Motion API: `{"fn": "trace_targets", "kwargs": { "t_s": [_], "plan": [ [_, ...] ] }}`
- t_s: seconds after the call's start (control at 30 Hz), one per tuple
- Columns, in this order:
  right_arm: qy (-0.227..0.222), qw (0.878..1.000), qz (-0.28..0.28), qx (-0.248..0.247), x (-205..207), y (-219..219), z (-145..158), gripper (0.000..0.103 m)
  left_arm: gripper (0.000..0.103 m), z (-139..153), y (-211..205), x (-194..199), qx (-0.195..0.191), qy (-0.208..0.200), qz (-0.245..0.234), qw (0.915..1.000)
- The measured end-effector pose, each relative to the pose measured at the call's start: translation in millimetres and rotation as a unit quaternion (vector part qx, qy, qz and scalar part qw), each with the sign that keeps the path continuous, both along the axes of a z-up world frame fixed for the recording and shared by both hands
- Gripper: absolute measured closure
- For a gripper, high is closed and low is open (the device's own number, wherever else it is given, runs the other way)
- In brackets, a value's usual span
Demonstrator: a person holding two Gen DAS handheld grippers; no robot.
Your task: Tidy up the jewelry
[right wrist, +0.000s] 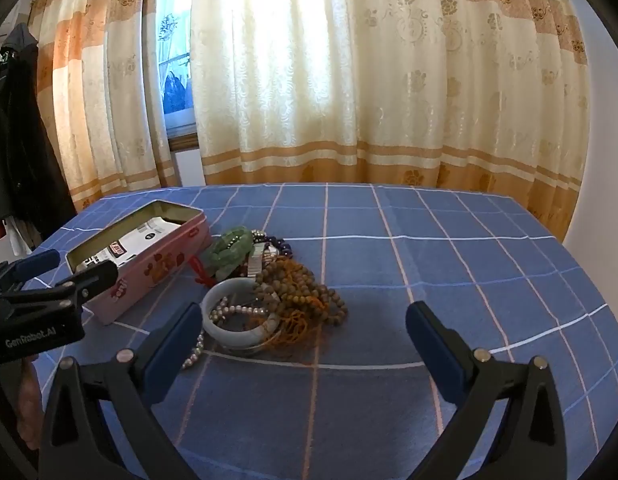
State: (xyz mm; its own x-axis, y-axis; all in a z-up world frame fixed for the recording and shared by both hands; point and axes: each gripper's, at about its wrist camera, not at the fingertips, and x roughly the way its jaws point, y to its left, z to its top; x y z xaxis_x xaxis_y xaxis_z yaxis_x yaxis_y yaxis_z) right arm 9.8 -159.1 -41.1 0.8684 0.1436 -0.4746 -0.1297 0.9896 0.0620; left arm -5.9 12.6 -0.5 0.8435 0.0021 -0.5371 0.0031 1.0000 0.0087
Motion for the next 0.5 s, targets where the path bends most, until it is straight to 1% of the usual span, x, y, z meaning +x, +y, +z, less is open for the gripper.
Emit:
{"fn": "trace_targets", "kwargs": {
  "t_s": [0.5],
  "plan": [
    [0.002, 1.000, 0.000, 0.005, -4.6, 2.6, -2.4, 0.000, 0.001, -1.7, 2.1, -3.0, -0.003, 0.000, 0.003, 1.0000]
  ]
}}
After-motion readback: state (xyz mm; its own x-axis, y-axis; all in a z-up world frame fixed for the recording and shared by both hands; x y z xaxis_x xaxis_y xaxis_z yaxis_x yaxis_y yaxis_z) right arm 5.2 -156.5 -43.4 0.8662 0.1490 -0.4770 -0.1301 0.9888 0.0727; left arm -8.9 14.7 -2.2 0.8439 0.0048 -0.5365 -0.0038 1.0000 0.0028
